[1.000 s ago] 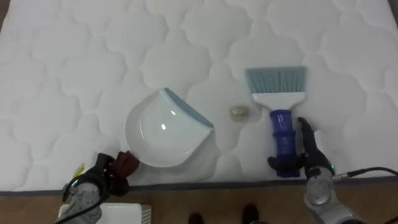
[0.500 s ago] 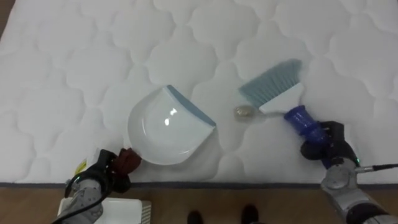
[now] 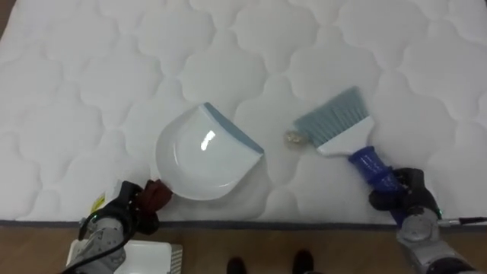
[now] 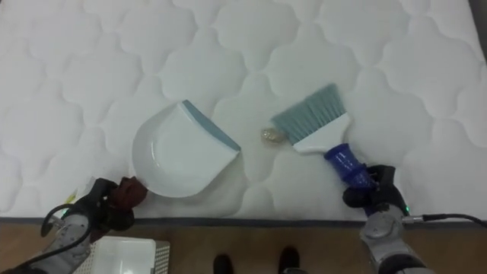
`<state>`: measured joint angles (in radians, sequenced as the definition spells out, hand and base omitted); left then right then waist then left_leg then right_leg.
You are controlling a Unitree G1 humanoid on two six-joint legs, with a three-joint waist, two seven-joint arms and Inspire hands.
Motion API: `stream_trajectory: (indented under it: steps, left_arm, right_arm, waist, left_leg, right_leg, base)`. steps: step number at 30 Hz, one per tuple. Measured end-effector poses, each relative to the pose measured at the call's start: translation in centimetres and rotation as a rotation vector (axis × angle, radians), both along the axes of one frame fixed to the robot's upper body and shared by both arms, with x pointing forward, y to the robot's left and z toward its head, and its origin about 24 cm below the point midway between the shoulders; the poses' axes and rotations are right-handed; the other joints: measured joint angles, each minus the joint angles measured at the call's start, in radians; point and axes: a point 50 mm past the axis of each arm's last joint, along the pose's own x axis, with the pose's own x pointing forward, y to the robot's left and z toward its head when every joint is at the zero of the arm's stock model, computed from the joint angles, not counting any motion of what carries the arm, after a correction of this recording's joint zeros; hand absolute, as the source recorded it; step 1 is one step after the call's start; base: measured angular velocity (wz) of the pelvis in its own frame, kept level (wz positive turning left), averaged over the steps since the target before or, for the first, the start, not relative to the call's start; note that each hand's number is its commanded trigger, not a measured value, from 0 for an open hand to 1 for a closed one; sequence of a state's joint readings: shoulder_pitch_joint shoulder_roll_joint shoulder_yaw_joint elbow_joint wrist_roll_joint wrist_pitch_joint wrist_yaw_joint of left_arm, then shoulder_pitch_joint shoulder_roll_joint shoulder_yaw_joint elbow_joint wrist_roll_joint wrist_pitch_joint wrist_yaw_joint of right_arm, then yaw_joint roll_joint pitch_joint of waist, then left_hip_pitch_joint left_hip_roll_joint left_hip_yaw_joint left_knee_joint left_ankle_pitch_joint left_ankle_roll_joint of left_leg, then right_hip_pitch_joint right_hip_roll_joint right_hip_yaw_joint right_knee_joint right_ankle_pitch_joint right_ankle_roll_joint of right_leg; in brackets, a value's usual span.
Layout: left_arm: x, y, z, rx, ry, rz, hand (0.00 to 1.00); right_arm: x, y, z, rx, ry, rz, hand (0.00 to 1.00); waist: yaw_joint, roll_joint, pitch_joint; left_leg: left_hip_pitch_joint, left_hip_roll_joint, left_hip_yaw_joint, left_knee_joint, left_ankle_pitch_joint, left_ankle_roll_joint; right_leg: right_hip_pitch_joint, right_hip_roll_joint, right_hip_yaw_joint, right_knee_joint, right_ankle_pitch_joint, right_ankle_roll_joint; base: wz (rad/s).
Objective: Clean bed
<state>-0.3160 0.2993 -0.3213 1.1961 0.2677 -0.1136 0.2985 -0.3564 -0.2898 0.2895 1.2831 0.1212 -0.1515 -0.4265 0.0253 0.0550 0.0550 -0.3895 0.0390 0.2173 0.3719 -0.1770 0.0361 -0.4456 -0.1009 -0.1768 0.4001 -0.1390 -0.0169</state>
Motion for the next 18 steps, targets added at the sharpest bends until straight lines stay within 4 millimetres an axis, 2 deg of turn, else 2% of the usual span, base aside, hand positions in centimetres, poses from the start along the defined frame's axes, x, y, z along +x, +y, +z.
stream_trajectory:
  steps: [7,9,11,16,18]
  left_arm:
    - [-0.4,0.2,-0.2,0.008,0.021,0.010,1.00]
    - [-0.6,0.2,-0.4,0.011,0.031,0.015,1.00]
    - [-0.6,0.2,-0.4,0.012,0.033,0.014,1.00]
    - [-0.3,0.2,-0.2,0.019,0.028,0.010,1.00]
    - [0.0,0.3,0.0,0.024,0.019,0.008,1.00]
  right_arm:
    - [-1.4,-0.2,-0.9,0.055,0.019,-0.071,1.00]
    - [-1.9,-0.3,-1.1,0.060,0.030,-0.085,1.00]
    - [-2.2,-0.5,-1.3,0.074,0.037,-0.109,1.00]
    - [-2.2,-0.9,-1.1,0.077,0.029,-0.133,1.00]
    - [-2.1,-1.6,-0.8,0.057,0.034,-0.143,1.00]
  waist:
    - [0.003,0.003,-0.0023]
    - [0.002,0.005,-0.0086]
    - [0.001,0.006,-0.0107]
    - [0.000,0.012,-0.0153]
    - [0.001,0.013,-0.0157]
  left_leg:
    - [0.016,0.002,0.001,0.005,-0.005,0.001]
    - [0.017,0.003,0.000,0.005,-0.005,0.001]
    - [0.018,0.002,-0.001,0.005,-0.005,0.001]
    - [0.017,0.002,-0.002,0.004,-0.005,0.001]
    - [0.017,0.003,-0.002,0.005,-0.005,0.001]
  right_leg:
    - [0.019,0.011,0.002,-0.001,0.001,-0.001]
    - [0.022,0.012,-0.003,-0.003,0.002,-0.001]
    - [0.023,0.012,-0.005,-0.004,0.004,-0.002]
    - [0.023,0.010,-0.003,0.002,0.004,-0.001]
    - [0.022,0.000,-0.004,0.006,0.004,-0.001]
  base:
    - [0.00]
    - [0.00]
    - [0.00]
    - [0.00]
    - [0.00]
